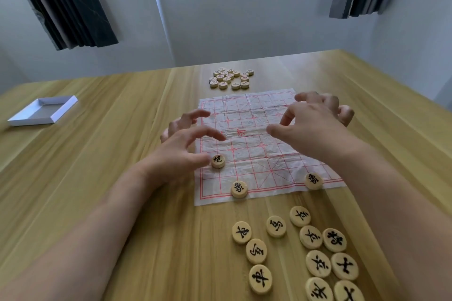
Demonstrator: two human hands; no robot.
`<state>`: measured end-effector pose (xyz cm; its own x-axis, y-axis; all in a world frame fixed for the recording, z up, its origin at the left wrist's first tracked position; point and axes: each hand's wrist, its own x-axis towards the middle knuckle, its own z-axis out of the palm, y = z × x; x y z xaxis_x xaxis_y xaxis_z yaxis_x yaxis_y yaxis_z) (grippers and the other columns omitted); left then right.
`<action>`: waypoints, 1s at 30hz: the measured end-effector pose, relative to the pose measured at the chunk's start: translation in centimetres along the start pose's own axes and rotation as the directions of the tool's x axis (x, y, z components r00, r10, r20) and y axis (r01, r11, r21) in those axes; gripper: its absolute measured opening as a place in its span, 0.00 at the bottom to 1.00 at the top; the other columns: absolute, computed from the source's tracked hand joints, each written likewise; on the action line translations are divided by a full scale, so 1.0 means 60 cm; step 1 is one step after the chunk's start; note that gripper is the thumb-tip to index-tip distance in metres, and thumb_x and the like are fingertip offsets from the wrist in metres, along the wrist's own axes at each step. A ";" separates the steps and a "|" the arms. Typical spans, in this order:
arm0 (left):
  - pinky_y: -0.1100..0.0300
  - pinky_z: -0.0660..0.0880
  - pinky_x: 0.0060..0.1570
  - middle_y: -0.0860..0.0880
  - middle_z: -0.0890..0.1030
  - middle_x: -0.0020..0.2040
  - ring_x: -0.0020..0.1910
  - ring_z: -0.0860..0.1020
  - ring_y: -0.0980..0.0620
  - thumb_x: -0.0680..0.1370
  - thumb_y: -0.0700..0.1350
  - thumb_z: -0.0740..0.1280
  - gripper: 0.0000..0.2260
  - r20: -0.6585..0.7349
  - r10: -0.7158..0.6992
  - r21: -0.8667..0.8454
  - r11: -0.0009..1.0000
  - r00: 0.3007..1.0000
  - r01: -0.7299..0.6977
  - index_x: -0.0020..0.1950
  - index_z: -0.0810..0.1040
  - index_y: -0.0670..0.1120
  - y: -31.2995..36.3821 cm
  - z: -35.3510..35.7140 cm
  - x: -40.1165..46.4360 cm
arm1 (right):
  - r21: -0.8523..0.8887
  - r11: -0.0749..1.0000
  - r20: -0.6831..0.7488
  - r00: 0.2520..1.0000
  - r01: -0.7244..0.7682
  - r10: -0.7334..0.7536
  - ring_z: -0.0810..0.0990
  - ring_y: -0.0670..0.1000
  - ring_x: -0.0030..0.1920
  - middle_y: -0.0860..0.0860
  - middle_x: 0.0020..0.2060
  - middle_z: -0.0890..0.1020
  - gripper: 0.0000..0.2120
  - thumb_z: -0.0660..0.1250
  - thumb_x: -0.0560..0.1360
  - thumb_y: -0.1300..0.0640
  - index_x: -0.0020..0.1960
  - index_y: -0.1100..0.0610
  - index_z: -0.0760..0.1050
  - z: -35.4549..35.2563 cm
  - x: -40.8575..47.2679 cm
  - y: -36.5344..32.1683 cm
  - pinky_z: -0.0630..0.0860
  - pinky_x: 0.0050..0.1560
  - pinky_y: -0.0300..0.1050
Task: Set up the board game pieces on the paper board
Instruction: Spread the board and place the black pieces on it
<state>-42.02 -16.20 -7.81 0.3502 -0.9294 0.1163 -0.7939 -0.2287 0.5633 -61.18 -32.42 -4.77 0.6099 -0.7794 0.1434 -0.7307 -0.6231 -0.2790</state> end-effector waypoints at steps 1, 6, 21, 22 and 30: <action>0.48 0.43 0.70 0.67 0.59 0.67 0.70 0.52 0.61 0.66 0.51 0.66 0.17 -0.046 -0.011 -0.008 1.000 0.999 0.011 0.52 0.77 0.66 0.007 0.002 0.002 | -0.015 1.000 0.015 1.000 -0.005 0.005 0.52 0.53 0.70 0.47 0.72 0.61 0.13 0.62 0.74 0.37 0.46 0.45 0.78 -0.003 0.001 0.005 0.53 0.64 0.56; 0.48 0.47 0.67 0.62 0.63 0.67 0.70 0.56 0.54 0.66 0.47 0.61 0.16 -0.248 -0.029 0.041 0.998 0.968 0.040 0.48 0.77 0.64 0.060 0.012 0.021 | -0.123 0.992 0.153 0.987 -0.026 0.044 0.47 0.54 0.72 0.47 0.74 0.54 0.19 0.57 0.77 0.35 0.53 0.47 0.79 -0.021 0.003 0.042 0.50 0.68 0.58; 0.44 0.41 0.70 0.55 0.60 0.71 0.72 0.50 0.53 0.66 0.50 0.58 0.18 -0.395 -0.051 0.170 0.977 0.917 0.127 0.52 0.78 0.61 0.133 0.042 0.045 | -0.201 0.975 0.308 0.938 -0.098 0.158 0.45 0.57 0.74 0.51 0.75 0.55 0.22 0.65 0.71 0.38 0.59 0.48 0.77 -0.018 0.002 0.091 0.47 0.68 0.62; 0.44 0.41 0.70 0.55 0.60 0.71 0.72 0.49 0.53 0.67 0.50 0.58 0.17 -0.397 -0.046 0.190 0.973 0.917 0.131 0.52 0.78 0.60 0.131 0.041 0.045 | -0.201 0.974 0.306 0.937 -0.107 0.166 0.45 0.57 0.74 0.51 0.75 0.55 0.21 0.65 0.70 0.38 0.58 0.48 0.78 -0.019 0.002 0.093 0.47 0.68 0.62; 0.45 0.42 0.69 0.54 0.60 0.72 0.72 0.49 0.53 0.67 0.51 0.58 0.17 -0.388 -0.058 0.189 0.972 0.920 0.140 0.53 0.78 0.60 0.127 0.039 0.043 | -0.144 0.976 0.216 0.957 -0.164 0.192 0.46 0.54 0.74 0.49 0.75 0.55 0.18 0.56 0.78 0.43 0.61 0.48 0.76 -0.029 0.010 0.100 0.49 0.68 0.59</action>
<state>-48.33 -21.02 -5.10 0.5607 -0.7294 0.3919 -0.8163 -0.4074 0.4096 -65.71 -36.73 -4.72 0.5095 -0.8518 -0.1216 -0.8571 -0.4900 -0.1591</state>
